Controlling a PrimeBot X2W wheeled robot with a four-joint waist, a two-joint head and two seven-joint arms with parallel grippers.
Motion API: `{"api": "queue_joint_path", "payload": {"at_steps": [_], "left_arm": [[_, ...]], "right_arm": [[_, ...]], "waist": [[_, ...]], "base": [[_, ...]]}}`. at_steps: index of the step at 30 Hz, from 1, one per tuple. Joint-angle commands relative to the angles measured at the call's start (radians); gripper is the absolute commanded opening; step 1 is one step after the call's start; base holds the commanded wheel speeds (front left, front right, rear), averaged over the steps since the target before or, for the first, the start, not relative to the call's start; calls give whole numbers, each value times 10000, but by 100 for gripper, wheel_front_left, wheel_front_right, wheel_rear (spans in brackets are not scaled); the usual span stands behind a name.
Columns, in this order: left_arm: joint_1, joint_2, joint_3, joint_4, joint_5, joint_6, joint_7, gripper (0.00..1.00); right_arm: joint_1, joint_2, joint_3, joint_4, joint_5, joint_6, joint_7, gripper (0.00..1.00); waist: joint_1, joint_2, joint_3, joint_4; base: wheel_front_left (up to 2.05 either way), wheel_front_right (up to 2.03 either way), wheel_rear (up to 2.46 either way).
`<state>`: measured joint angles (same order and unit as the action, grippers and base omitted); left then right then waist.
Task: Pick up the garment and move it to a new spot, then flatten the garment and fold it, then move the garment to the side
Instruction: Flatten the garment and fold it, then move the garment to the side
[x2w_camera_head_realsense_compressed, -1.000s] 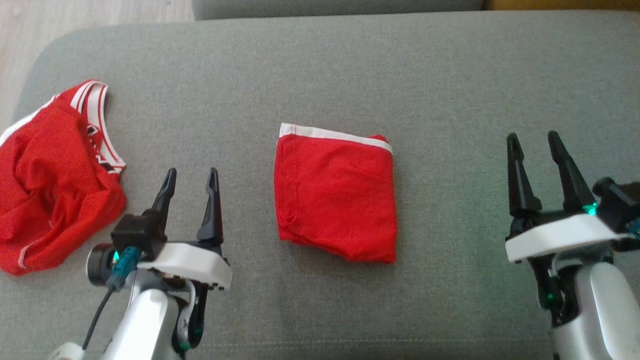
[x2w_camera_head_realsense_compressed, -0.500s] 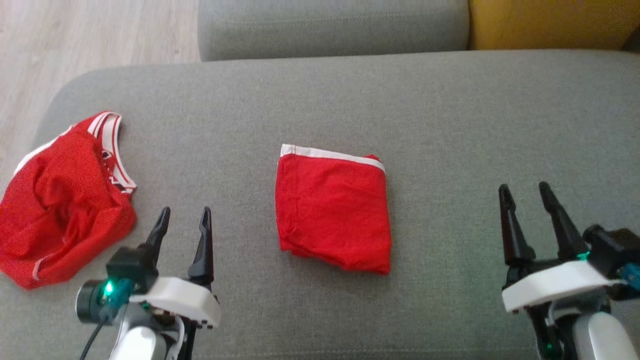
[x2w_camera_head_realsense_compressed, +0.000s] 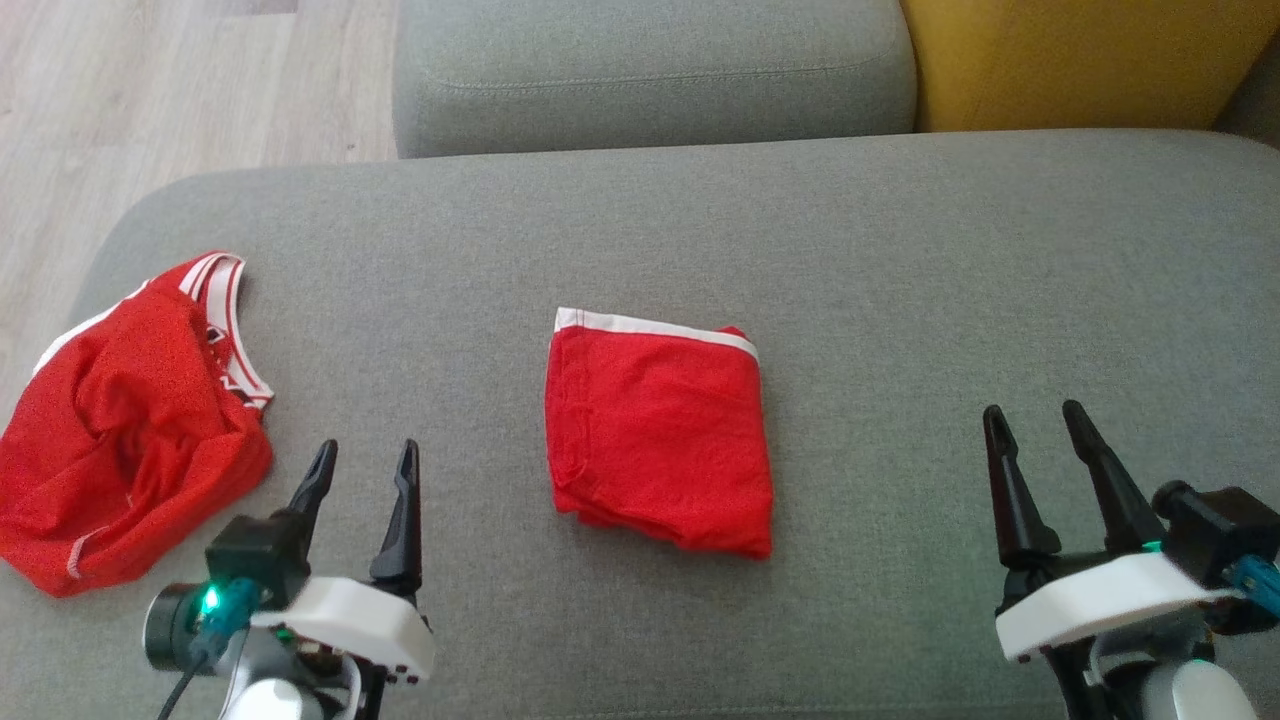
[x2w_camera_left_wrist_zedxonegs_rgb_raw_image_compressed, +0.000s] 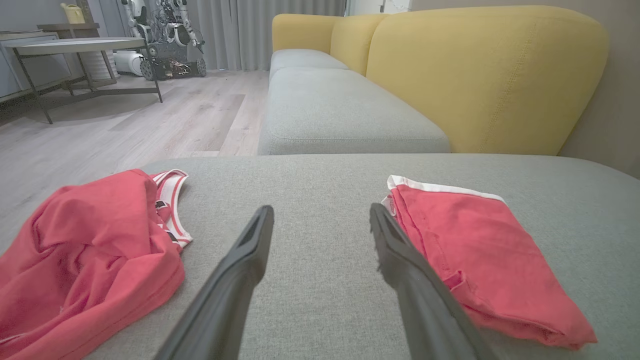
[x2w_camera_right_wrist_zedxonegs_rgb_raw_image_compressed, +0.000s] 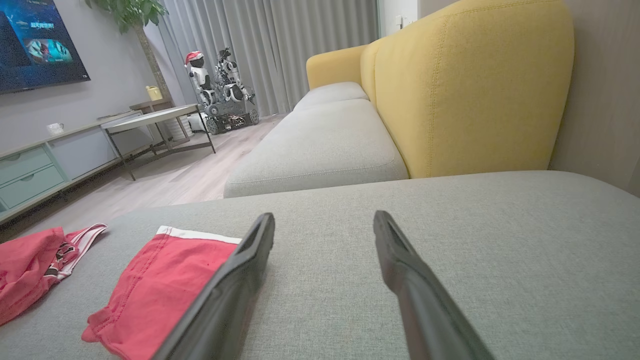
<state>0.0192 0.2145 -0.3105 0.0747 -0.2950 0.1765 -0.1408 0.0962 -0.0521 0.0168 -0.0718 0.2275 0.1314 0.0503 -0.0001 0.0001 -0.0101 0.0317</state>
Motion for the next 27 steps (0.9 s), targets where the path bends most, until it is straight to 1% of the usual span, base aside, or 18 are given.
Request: {"api": "queue_joint_path", "payload": {"at_steps": [1,20,27], "left_arm": [[-379,193,370,-385,-63,55,17,100],[-484,265,264,-415,-95,165,0,100],[-643,261,192,-432,-91,175,-24,100]], "right_arm": [[-237,-65,217,-435,-57,-7,12,100],[-334,-30,189,-425,-290,-7,94,100],[-400,-57,151,-489,-355,-7,143,100]], "waist": [[1,-1,9,-11],[1,-1,85,-46],[1,-1,263,48]], "base": [[0,0,0],[0,0,0],[0,0,0]]}}
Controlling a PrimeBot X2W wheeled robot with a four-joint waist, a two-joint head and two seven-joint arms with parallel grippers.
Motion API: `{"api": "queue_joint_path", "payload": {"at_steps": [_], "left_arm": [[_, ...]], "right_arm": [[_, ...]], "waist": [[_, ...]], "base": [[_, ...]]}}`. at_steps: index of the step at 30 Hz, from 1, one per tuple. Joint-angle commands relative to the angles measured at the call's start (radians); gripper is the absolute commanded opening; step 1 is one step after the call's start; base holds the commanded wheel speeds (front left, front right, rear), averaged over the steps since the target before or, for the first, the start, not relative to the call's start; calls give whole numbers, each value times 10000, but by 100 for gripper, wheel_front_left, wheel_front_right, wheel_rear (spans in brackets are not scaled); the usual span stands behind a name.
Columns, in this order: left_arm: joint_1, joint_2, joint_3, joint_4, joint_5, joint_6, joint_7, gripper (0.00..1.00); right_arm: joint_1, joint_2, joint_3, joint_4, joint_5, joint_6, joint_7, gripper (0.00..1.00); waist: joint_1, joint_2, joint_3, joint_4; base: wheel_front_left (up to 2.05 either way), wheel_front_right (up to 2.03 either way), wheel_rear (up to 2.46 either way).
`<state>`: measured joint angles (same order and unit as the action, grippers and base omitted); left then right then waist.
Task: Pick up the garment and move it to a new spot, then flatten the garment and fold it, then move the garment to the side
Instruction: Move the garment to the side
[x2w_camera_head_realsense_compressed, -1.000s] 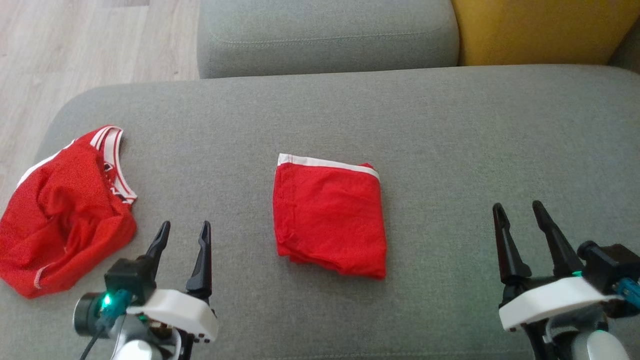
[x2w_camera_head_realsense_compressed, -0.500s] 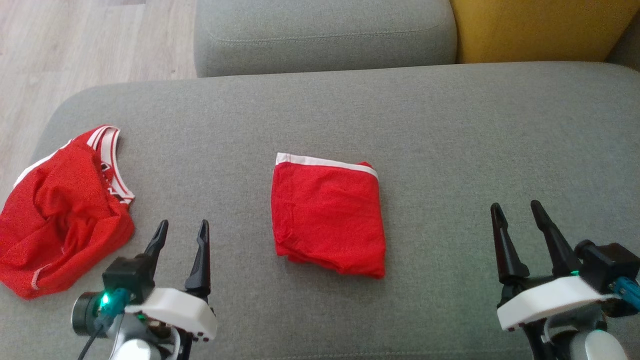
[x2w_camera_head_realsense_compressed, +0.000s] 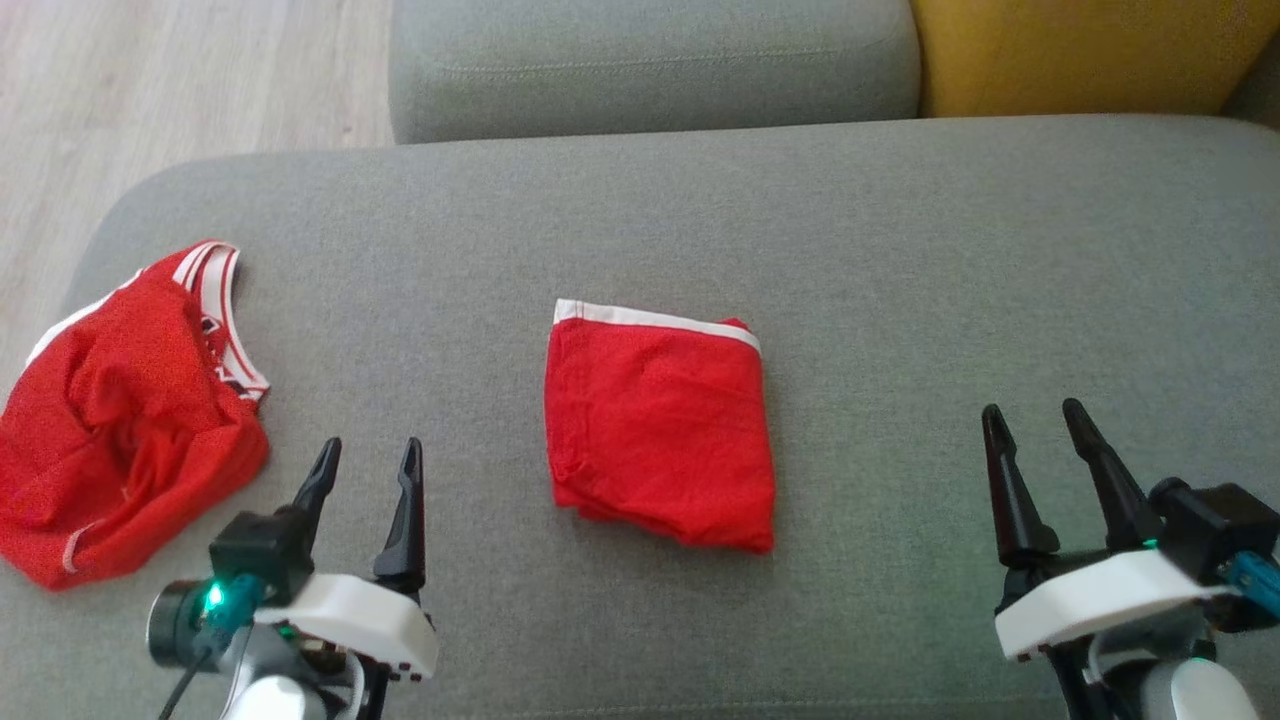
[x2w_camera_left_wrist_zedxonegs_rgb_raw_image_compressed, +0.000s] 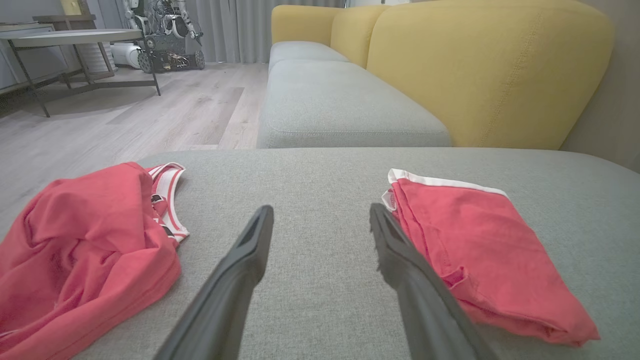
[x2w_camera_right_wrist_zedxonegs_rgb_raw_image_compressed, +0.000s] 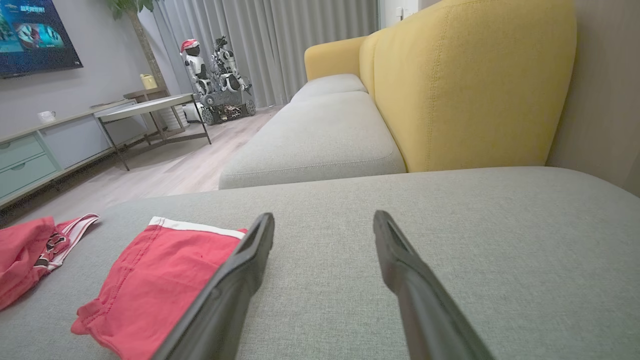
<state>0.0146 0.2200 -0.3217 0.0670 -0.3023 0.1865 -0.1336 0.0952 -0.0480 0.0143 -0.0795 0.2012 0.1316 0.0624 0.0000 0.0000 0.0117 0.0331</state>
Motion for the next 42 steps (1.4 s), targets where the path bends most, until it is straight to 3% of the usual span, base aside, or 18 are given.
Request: {"api": "queue_joint_path", "payload": {"at_steps": [1,11,17,29,31,32,42], "left_arm": [[-651,203,285,-365,-11,69,-99,100],[-1718,-81,-49,-312,102,-119,-335,100],[-2451,-422,-332,42,130,-330,-640,100],[-2891,-778,-463,701,94,-442,-1070,100],[-2903,-794,-456,778,89,-439,-1106,100],[-2908,-795,-450,807,86,-438,-1120,100],[-2885,-652,-334,825,102,-379,-1202,100]], "right_arm": [[-422,-107,169,-415,-110,-9,38,100],[-1563,-358,881,490,-414,-9,80,100],[-2404,-414,1746,2025,-385,-9,-60,100],[-3293,-355,2490,4878,-91,-9,285,100],[-3399,-368,2663,5177,38,-9,566,40],[-3449,-381,2749,5262,97,-9,667,0],[-3922,-974,3614,5015,422,-9,975,0]], "waist": [[0,0,112,73],[0,0,1296,855],[0,0,1942,1455],[0,0,2242,1825],[0,0,2212,1781],[0,0,2204,1748],[0,0,2140,942]], "base": [[0,0,0],[0,0,0],[0,0,0],[0,0,0],[0,0,0],[0,0,0],[0,0,0]]}}
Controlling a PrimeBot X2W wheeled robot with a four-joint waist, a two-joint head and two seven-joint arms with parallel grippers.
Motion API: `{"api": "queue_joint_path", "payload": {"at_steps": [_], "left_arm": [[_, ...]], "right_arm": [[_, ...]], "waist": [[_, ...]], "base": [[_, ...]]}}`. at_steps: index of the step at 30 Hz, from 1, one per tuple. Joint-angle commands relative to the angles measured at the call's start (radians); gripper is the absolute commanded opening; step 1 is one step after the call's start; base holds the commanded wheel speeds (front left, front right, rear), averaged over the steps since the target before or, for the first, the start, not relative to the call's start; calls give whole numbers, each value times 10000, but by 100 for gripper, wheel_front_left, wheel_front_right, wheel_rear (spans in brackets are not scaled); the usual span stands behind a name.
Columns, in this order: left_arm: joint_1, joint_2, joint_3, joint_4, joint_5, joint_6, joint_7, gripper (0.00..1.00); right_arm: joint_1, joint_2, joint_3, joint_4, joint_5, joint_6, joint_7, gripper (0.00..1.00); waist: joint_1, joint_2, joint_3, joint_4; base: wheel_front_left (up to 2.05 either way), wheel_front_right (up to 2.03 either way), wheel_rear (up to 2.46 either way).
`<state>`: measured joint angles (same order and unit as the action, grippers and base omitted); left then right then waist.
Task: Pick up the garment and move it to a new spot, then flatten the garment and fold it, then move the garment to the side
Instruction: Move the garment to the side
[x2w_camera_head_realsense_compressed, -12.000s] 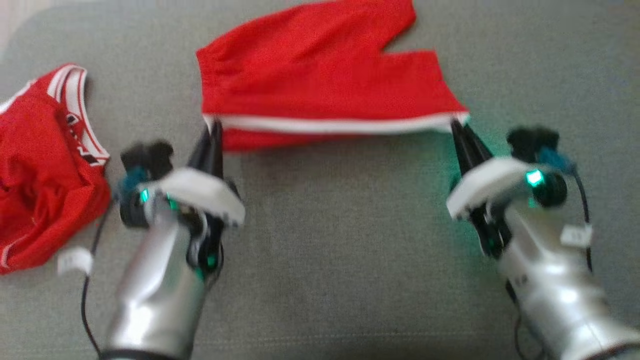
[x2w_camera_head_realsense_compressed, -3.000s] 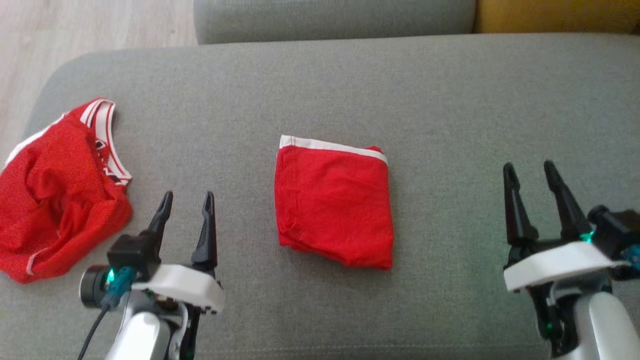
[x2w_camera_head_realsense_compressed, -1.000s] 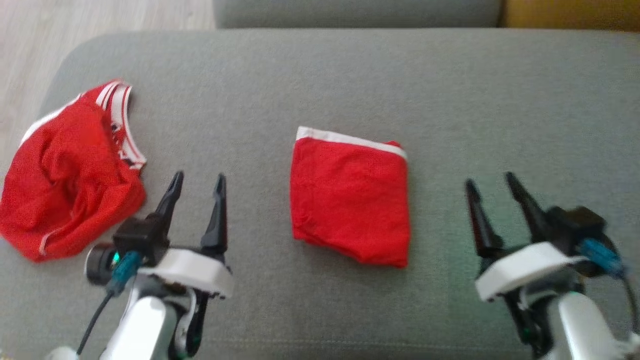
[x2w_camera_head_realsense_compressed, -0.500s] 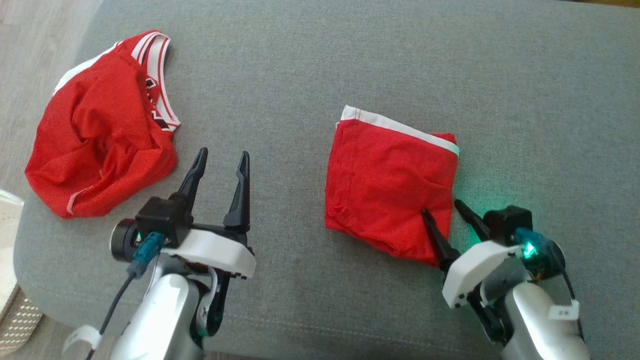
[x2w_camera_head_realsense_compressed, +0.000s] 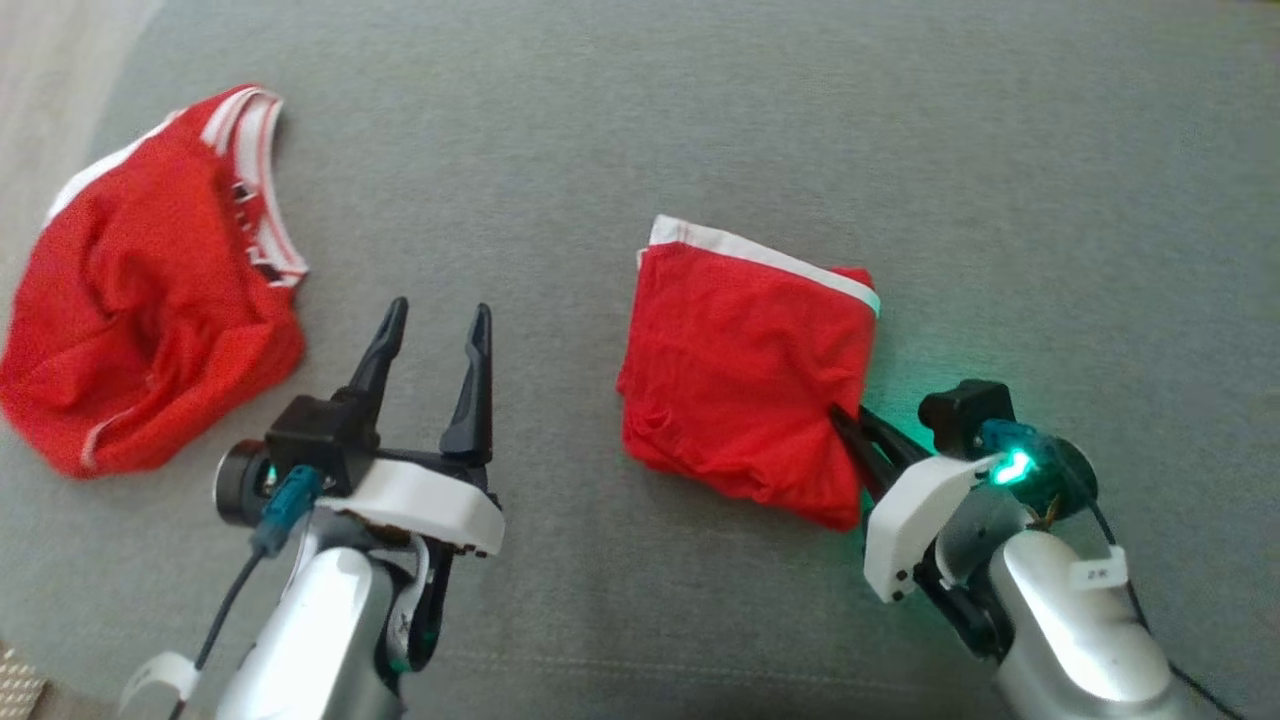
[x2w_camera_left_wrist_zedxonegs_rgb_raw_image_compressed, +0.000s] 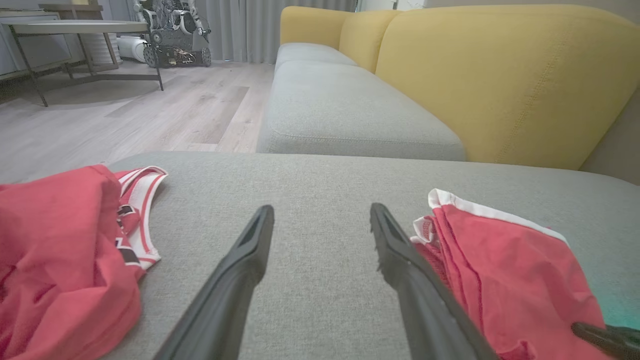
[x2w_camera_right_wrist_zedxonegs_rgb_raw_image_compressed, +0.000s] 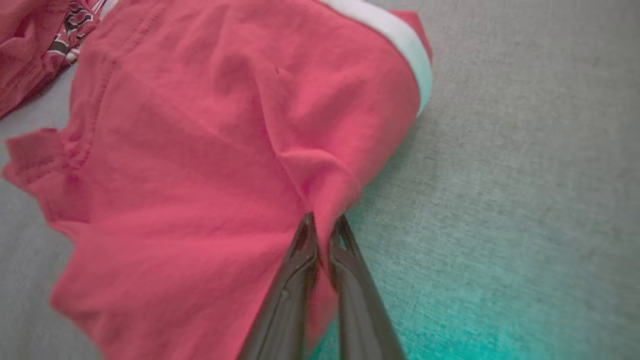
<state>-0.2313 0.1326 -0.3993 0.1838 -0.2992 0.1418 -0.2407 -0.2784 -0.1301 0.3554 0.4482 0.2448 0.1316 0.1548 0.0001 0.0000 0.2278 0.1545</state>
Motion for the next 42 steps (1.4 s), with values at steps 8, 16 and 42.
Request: {"api": "queue_joint_path", "payload": {"at_steps": [8,16,42], "left_arm": [[-469,422,444,-555,116,83,-109,100],[-862,628,347,-940,292,102,95,100],[-1793,1327,328,-1860,686,188,596,100]], "right_arm": [[-1028,-1789,1305,-701,245,-9,558,0],[-2722,-4540,2209,-1041,1134,-9,1120,0],[-5562,-7392,1192,-79,3051,-9,1134,0]], "waist": [[-1,0,100,-1618],[-1,0,871,-2571],[-1,0,2684,-3515]], "base": [[0,0,0],[0,0,0],[0,0,0]]}}
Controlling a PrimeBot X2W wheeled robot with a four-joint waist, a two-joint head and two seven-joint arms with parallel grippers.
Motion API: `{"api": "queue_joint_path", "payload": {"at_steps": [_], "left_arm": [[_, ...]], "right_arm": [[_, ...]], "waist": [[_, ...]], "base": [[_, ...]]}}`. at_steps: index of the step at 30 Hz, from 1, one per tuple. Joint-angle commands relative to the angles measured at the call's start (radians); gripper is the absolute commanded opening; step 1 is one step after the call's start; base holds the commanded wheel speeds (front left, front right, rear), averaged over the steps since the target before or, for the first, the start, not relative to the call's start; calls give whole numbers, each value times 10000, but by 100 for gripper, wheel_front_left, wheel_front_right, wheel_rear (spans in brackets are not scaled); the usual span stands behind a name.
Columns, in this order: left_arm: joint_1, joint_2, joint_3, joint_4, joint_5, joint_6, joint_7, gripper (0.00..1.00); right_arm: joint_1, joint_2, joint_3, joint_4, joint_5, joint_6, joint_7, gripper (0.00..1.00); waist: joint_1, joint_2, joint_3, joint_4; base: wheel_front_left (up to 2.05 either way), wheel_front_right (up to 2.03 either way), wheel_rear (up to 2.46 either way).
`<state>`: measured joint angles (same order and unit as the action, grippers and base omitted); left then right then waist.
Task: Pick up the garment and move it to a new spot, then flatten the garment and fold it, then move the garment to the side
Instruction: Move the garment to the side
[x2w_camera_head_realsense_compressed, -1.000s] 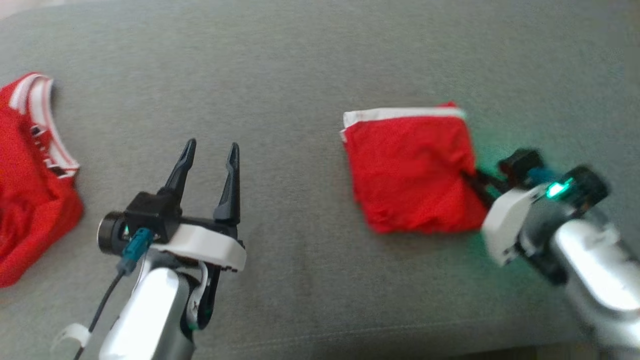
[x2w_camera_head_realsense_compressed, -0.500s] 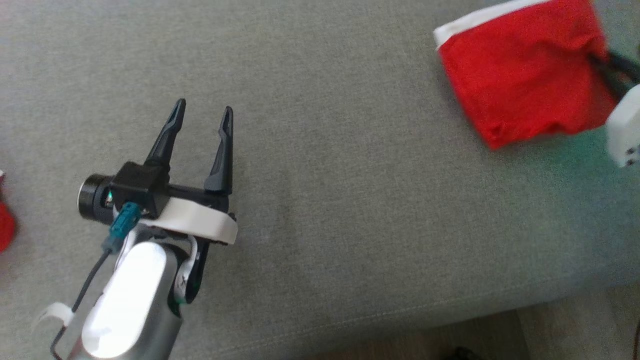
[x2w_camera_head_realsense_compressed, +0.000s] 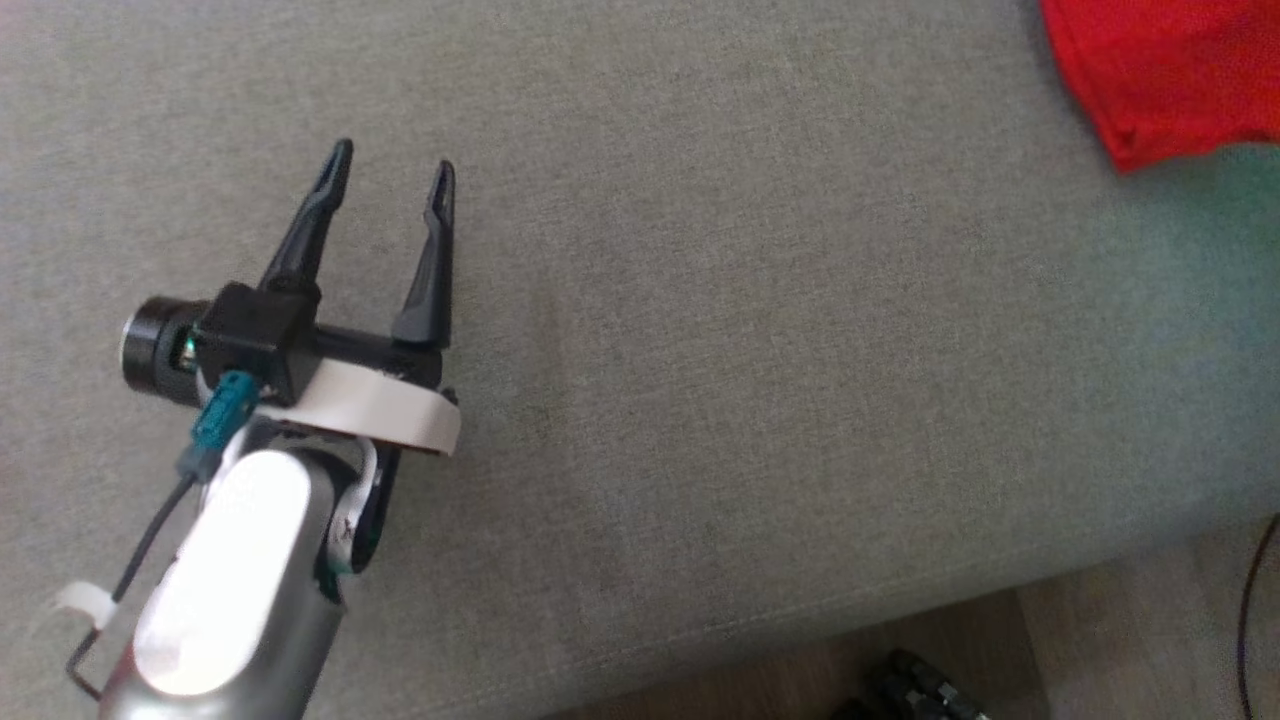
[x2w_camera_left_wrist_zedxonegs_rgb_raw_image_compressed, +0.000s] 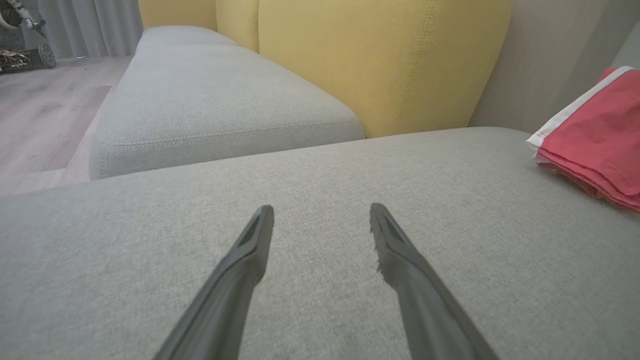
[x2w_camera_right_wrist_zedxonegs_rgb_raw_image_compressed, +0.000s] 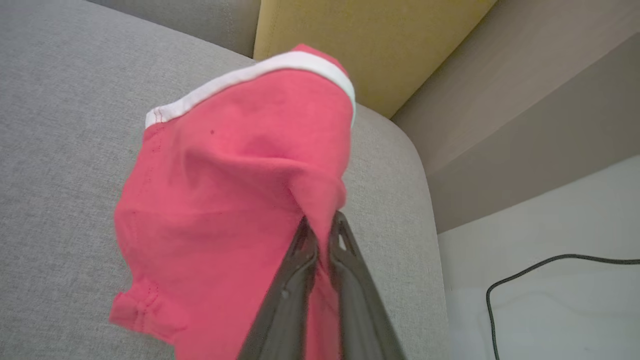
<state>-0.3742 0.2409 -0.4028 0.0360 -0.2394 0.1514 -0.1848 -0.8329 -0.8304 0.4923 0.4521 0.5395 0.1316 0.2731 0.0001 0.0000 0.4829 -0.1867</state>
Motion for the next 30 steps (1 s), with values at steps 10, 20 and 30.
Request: {"api": "queue_joint_path", "payload": {"at_steps": [10,20,30], "left_arm": [[-740,420,293,-492,140,15,206,100],[-683,418,237,-408,61,77,137,100],[-217,369,285,-110,-204,195,-43,100]], "right_arm": [[-562,96,-258,172,407,-9,-348,24],[-233,506,-739,305,377,-9,-871,100],[1230,1906,-2728,-292,-82,-9,-2311,100]], "waist": [[-1,0,516,-463],[-1,0,367,-529],[-1,0,-473,-546]], "base": [[0,0,0],[0,0,0],[0,0,0]]}}
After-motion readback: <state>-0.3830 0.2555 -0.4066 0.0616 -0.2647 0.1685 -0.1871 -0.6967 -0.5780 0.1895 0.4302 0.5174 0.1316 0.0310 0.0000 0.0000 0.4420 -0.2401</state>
